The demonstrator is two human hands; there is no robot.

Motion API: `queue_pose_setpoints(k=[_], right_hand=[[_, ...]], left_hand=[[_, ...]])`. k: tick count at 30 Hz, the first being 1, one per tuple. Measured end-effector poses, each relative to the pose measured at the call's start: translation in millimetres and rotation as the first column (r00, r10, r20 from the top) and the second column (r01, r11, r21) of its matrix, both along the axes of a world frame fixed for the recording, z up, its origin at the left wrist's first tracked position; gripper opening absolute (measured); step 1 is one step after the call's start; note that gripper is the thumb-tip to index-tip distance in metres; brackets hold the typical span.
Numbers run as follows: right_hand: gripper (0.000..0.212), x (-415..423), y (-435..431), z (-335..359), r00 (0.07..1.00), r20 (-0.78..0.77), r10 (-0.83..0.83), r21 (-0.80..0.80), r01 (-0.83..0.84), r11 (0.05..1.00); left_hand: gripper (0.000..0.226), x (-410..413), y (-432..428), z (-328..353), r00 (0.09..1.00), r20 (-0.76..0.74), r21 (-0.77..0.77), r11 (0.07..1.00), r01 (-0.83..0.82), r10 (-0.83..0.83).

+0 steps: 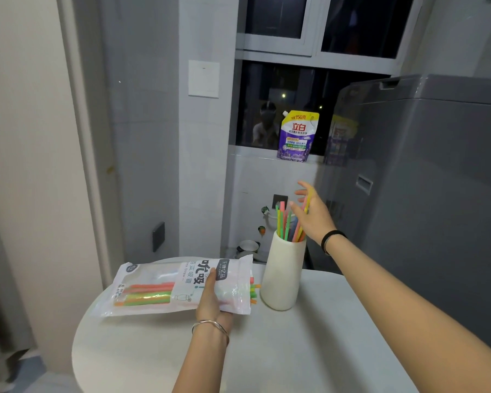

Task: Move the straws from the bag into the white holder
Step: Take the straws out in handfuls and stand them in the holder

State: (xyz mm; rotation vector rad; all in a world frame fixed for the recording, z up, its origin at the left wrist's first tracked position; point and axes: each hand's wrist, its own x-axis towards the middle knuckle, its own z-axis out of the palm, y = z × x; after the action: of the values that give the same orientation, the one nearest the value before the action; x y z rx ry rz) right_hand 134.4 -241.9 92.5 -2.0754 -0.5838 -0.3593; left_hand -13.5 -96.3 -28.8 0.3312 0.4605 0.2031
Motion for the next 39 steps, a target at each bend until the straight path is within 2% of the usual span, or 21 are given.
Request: queue_pose_setpoints(k=[3, 5, 8, 10, 11, 13, 15, 16, 18, 20, 22, 23, 25, 26, 27, 29, 31, 32, 34, 36, 39], right_hand=[[0.047, -2.4, 1.0, -5.8, 0.999, 0.026, -0.025, -0.241, 0.031, 0.970], [0.049, -4.3, -0.9, -8.9, 0.997, 0.026, -0.073, -0.317, 0.077, 0.945], [0.061, -11.1, -5.9, -8.0, 0.993, 0.045, -0.113, -0.123, 0.118, 0.985], [0.065, -16.9, -7.6, -5.9, 0.978, 0.163, -0.130, -0.012, 0.133, 0.991], [0.065, -18.7, -7.8, -4.9, 0.967, 0.223, -0.121, -0.024, 0.130, 0.991], [0.066, -20.5, -7.8, -5.8, 0.962, 0.266, -0.060, -0.222, 0.121, 0.967], [0.068, -20.3, -7.8, -9.7, 0.972, 0.235, -0.030, -0.543, 0.156, 0.825], [0.070, -19.7, -8.2, -10.2, 0.976, 0.211, -0.045, -0.637, 0.172, 0.751], [0.073, -22.3, -9.3, -8.8, 0.978, 0.194, -0.080, -0.667, 0.191, 0.720], [0.068, -33.9, -8.7, -7.7, 0.966, 0.248, -0.069, -0.538, 0.197, 0.819], [0.054, -56.2, -3.6, -11.7, 0.962, 0.260, -0.084, -0.164, 0.130, 0.978], [0.043, -70.3, 0.5, -17.0, 0.971, 0.214, -0.107, 0.088, 0.090, 0.992], [0.026, -98.1, 12.3, -35.4, 0.995, -0.017, -0.101, 0.514, 0.095, 0.853], [0.024, -109.7, 18.6, -46.8, 0.983, -0.183, -0.032, 0.642, 0.145, 0.753], [0.026, -118.9, 24.5, -58.8, 0.931, -0.356, 0.080, 0.712, 0.215, 0.669], [0.033, -135.4, 32.7, -81.0, 0.708, -0.597, 0.377, 0.752, 0.329, 0.572], [0.040, -147.9, 36.5, -100.0, 0.486, -0.656, 0.577, 0.754, 0.389, 0.529], [0.043, -151.5, 37.1, -107.8, 0.434, -0.647, 0.627, 0.762, 0.411, 0.501], [0.044, -153.4, 38.2, -118.2, 0.416, -0.603, 0.680, 0.790, 0.425, 0.441], [0.039, -154.7, 41.0, -121.4, 0.443, -0.581, 0.683, 0.808, 0.417, 0.416], [0.032, -159.0, 45.3, -122.6, 0.503, -0.609, 0.614, 0.793, 0.400, 0.459]], left_hand=[[0.058, -2.7, -0.1, 2.0, 1.000, -0.002, 0.001, 1.000, -0.002, 0.002], [0.058, -5.1, -0.9, 3.4, 1.000, 0.002, 0.010, 1.000, 0.002, -0.002], [0.055, -9.2, -3.1, 6.5, 0.999, -0.020, 0.007, 0.999, -0.050, 0.050], [0.056, -12.4, -4.2, 7.7, 0.998, -0.018, 0.006, 0.999, -0.054, 0.054], [0.057, -13.9, -4.6, 8.2, 0.999, -0.014, 0.011, 0.999, -0.040, 0.040], [0.057, -17.4, -5.5, 9.3, 1.000, -0.008, 0.031, 0.999, -0.014, 0.014], [0.056, -21.8, -6.8, 11.7, 1.000, 0.000, 0.049, 0.999, -0.005, 0.005], [0.056, -23.6, -7.2, 12.9, 1.000, 0.002, 0.044, 0.999, -0.011, 0.011], [0.056, -27.1, -8.5, 14.0, 1.000, 0.001, 0.036, 0.999, -0.022, 0.022], [0.057, -29.7, -10.1, 16.4, 1.000, 0.005, 0.052, 0.999, 0.010, -0.010], [0.059, -29.9, -10.0, 16.5, 1.000, 0.013, 0.047, 0.999, 0.026, -0.027], [0.059, -30.1, -9.7, 16.7, 1.000, 0.019, 0.042, 0.999, 0.020, -0.020], [0.056, -30.3, -10.2, 18.1, 0.999, 0.031, 0.059, 0.998, -0.010, 0.008], [0.055, -30.5, -10.5, 18.8, 0.999, 0.024, 0.081, 0.996, -0.039, 0.037], [0.054, -31.0, -11.3, 18.9, 0.997, 0.007, 0.118, 0.990, -0.073, 0.073], [0.051, -34.2, -14.4, 17.8, 0.986, -0.046, 0.240, 0.960, -0.144, 0.160], [0.048, -37.2, -17.1, 17.4, 0.968, -0.074, 0.399, 0.896, -0.193, 0.241], [0.046, -37.5, -18.3, 17.4, 0.961, -0.069, 0.469, 0.859, -0.205, 0.267], [0.040, -36.0, -19.1, 19.4, 0.952, -0.037, 0.581, 0.782, -0.227, 0.303], [0.030, -33.6, -17.8, 21.3, 0.944, -0.010, 0.643, 0.725, -0.248, 0.331], [0.023, -32.4, -10.2, 18.9, 0.934, -0.002, 0.602, 0.746, -0.284, 0.357]])
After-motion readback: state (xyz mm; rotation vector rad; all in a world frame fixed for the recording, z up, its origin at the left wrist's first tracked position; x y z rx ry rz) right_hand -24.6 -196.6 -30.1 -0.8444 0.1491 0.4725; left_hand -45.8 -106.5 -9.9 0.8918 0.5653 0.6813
